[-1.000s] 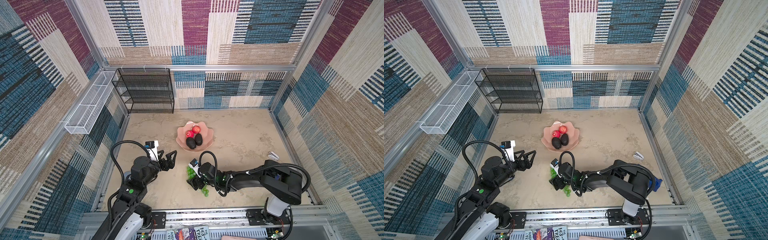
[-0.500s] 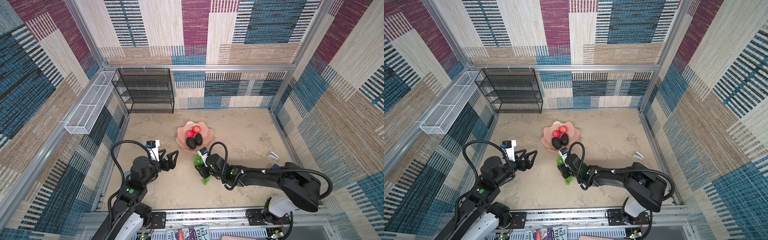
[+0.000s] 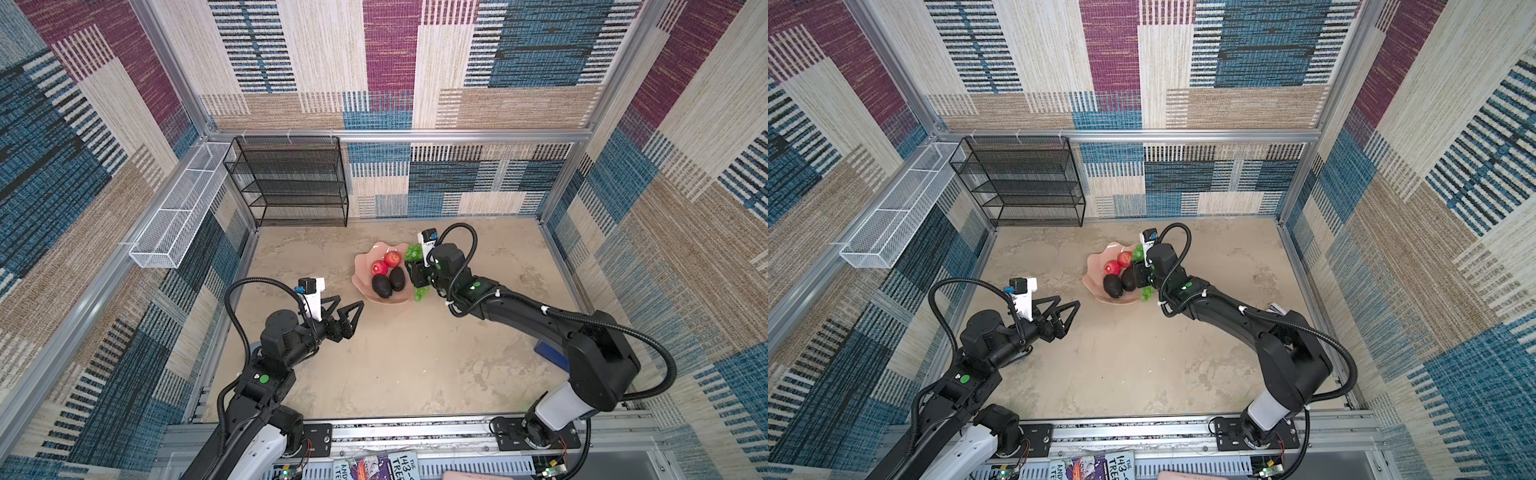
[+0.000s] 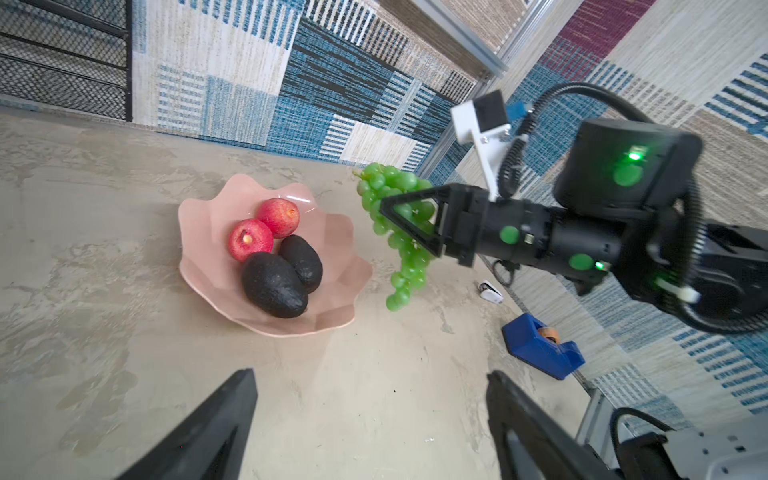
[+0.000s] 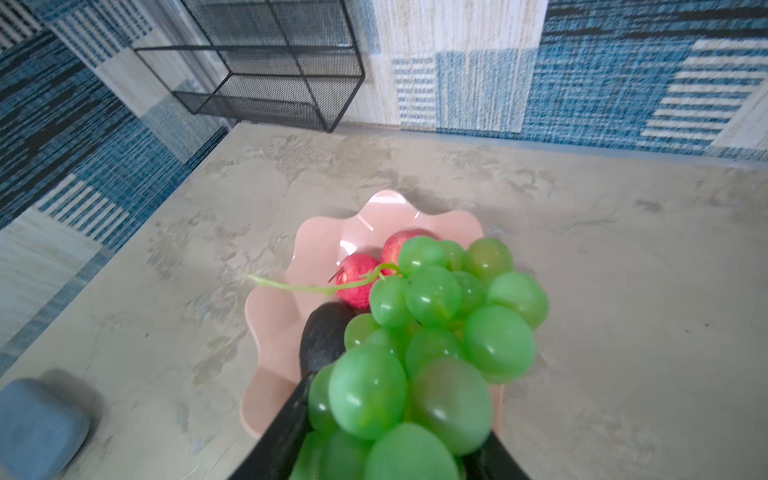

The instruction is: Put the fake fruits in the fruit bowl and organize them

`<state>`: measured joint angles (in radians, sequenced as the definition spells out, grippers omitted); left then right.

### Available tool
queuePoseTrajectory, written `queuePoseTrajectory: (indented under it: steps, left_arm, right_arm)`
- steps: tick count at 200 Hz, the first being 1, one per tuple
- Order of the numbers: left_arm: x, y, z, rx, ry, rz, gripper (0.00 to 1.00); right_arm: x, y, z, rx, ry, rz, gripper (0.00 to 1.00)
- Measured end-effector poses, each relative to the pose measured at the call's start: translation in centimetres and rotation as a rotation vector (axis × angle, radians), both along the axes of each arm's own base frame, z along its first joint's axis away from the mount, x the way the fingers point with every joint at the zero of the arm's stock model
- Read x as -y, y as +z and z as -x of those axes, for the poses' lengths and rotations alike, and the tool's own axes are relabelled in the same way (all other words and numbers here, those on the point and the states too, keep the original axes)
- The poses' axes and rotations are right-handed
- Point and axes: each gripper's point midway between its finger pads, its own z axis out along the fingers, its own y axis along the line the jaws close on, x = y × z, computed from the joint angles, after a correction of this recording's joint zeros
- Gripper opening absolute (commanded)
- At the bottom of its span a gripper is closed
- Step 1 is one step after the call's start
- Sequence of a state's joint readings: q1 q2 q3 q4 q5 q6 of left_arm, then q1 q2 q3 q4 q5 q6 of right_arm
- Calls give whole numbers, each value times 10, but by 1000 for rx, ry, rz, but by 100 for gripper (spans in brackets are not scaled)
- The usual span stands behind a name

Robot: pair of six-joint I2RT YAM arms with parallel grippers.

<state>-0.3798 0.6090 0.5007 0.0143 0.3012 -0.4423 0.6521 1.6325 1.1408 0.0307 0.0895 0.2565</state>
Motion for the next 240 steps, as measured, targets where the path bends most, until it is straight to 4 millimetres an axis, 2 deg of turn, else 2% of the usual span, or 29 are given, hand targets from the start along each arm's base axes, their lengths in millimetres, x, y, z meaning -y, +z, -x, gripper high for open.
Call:
queuePoseTrajectory:
  steps: [23,48,88,106,125,157,172,193,213,227,240]
  left_arm:
    - [4,0,0,-6,-22,2,89]
    - [6,1,1,-5,-35,5,90]
    - [7,1,1,-5,-41,6,89]
    - [7,0,1,-8,-41,5,90]
    - [7,0,1,-10,-41,4,89]
    - [6,0,0,-8,-35,2,90]
    - [4,-1,-2,-5,-18,-4,90]
    - [0,-3,-7,1,10,-29,90]
    - [-11,-12,-20,-5,94,-75,91]
    - [-29,-26,-37,-19,223,-122,96]
    - [-52,-52,-54,-56,373,-212,100]
  right_arm:
    - [-10,-11,-22,-21,19,-2,47]
    - [-12,-30,-45,-47,5,5,46]
    - [-8,-70,-64,-119,-18,5,49]
    - [-4,-88,-69,-153,-29,13,53]
    - [-2,-96,-74,-169,-37,10,70]
    - [0,-82,-82,-141,-46,-7,92]
    - [-1,-68,-85,-113,-48,-11,100]
    - [2,-40,-86,-58,-50,-19,100]
    - [11,-14,-81,-7,-60,-26,100]
    - [27,-2,-69,23,-77,-16,100]
    - [48,6,-52,56,-103,-3,100]
